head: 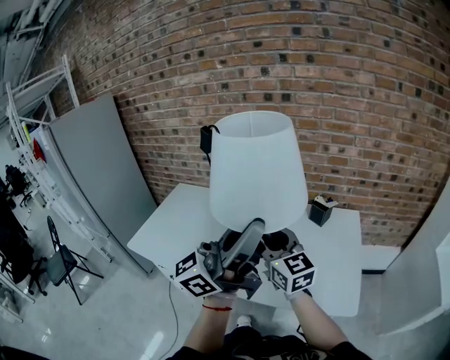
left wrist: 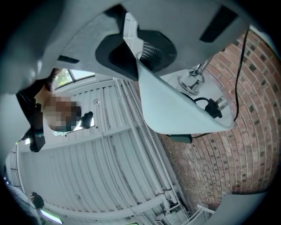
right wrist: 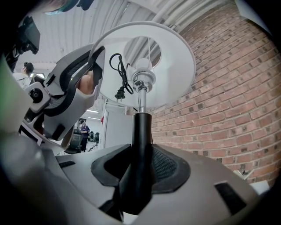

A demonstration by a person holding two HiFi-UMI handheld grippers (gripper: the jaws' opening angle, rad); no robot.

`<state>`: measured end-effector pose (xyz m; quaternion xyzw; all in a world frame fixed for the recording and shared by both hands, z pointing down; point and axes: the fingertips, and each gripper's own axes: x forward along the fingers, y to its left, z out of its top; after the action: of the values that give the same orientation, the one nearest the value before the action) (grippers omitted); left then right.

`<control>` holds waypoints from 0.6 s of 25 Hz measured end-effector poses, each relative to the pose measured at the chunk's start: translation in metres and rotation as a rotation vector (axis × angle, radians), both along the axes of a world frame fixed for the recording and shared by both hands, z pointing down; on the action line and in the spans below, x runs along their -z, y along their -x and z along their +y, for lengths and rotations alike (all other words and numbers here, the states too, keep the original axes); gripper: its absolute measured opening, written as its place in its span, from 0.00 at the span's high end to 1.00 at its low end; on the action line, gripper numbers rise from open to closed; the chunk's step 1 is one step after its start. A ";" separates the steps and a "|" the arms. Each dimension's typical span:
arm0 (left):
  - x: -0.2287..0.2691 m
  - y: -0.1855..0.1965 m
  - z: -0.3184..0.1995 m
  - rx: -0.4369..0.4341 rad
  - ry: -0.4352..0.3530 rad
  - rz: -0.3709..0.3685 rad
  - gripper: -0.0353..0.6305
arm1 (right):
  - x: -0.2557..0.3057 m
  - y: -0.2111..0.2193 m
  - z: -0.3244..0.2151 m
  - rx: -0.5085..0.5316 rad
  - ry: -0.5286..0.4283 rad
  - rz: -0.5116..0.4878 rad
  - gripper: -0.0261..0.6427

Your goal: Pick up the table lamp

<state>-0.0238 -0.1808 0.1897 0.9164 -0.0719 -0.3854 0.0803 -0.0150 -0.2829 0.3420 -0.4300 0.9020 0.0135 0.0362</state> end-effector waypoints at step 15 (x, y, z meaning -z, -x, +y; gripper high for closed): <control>0.025 -0.003 0.012 0.020 -0.048 0.010 0.93 | 0.031 -0.001 0.005 0.009 -0.071 -0.008 0.74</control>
<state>-0.0207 -0.1688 0.1645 0.9154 -0.0715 -0.3925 0.0545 -0.0144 -0.2780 0.3114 -0.4246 0.9027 0.0435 0.0551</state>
